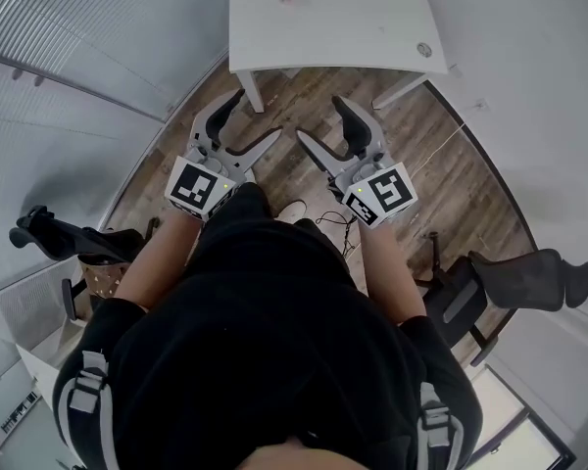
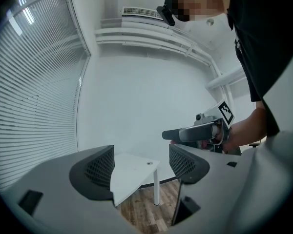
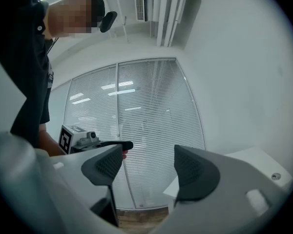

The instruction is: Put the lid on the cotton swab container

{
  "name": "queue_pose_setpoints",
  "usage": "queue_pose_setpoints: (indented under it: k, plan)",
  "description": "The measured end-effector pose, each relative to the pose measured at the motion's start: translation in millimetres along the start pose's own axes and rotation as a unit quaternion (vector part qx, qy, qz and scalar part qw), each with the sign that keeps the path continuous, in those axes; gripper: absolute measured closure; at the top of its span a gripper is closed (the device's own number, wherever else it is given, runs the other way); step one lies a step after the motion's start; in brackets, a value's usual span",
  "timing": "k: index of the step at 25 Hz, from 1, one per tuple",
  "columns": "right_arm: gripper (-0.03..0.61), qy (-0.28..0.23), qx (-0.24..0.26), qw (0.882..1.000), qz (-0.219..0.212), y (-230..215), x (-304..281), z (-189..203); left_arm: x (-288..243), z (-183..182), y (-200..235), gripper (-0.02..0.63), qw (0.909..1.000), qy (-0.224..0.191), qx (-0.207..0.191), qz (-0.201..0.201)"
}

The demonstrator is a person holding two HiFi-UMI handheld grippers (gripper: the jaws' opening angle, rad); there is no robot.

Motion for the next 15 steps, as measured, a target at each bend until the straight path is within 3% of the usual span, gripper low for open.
queue_pose_setpoints:
  k: [5, 8, 15]
  plan:
    - [0.247, 0.004, -0.004, 1.0, 0.001, -20.7, -15.1, 1.5, -17.4, 1.0, 16.1, 0.277, 0.9999, 0.0, 0.0, -0.011]
    - [0.247, 0.007, -0.005, 1.0, 0.005, -37.9, -31.6, -0.3, -33.0, -0.8, 33.4, 0.276, 0.9999, 0.006, -0.015, -0.003]
    - [0.247, 0.015, -0.004, 1.0, 0.011, -84.6, -76.2, -15.6, -75.0, -4.9, 82.6, 0.276, 0.9999, -0.005, -0.007, 0.008]
Point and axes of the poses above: the fingertips, and each gripper's own axes: x backward along the fingers, y to its left, z out of its underside, the point moved 7 cm from there along x, backward along the fingers, and after that the axes turned 6 degrees about y, right-handed, at the moved point
